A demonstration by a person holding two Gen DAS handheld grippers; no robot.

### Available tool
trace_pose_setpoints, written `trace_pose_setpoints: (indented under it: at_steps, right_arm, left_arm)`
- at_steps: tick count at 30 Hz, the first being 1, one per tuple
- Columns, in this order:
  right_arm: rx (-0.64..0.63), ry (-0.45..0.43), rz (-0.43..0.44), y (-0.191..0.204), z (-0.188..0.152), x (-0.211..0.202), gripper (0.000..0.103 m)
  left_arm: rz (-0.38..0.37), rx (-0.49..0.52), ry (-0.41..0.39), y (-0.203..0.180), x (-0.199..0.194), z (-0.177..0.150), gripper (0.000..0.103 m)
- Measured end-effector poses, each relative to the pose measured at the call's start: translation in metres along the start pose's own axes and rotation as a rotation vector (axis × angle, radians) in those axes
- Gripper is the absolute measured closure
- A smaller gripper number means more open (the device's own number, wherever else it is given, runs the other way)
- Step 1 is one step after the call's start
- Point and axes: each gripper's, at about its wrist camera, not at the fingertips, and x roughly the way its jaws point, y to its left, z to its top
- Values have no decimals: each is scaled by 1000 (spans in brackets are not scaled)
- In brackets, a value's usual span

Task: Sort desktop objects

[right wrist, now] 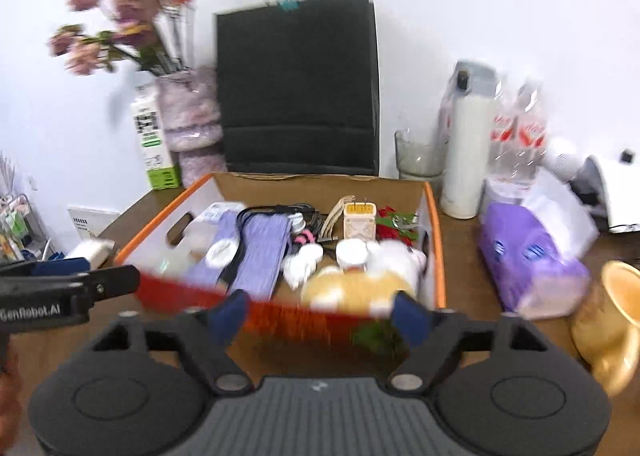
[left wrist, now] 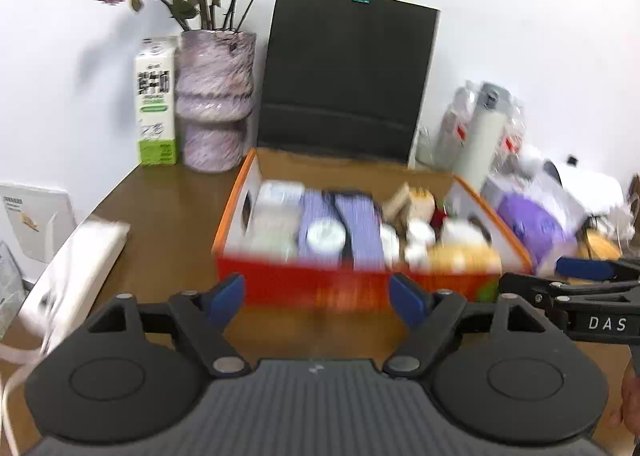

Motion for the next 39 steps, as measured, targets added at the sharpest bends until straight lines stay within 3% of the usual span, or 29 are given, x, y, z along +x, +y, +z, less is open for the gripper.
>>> trace_pose_setpoints:
  at_steps: [4,8,12,15,20,23,31,35,39]
  right_arm:
    - [-38,58,-73,14,-58,-16,13]
    - [16,105,-17,22,-105,-40,13]
    - [-17,90,-19,38,-134,-63,13]
    - [-57,73,-59,47,-141,-72,13]
    - [-11,39,-32,49,-143,-79,13]
    - [-14,33,-35,51,-145,-79,13]
    - [-1,42,-26,41,-164,-87,13]
    - [23,30,-13,39,-160,-88,12]
    - [36,67,-51,43,-149,-72,8]
  left_arm:
    - [57,122,54,-7,-28,-59,19]
    - [75,27,117,10,-51,-89,21]
    - [115,49,89,14,-77,-98,21]
    - [115,70,60,11,-89,-102,21]
    - [51,97,98,2,-86,-111,21]
    - [55,115,93,-3,-84,-117,21]
    - [55,41,57,0,-87,-124,21]
    - [72,62,88,-2,-72,-128,18]
    - [99,57,108,-7,-55,-128,6]
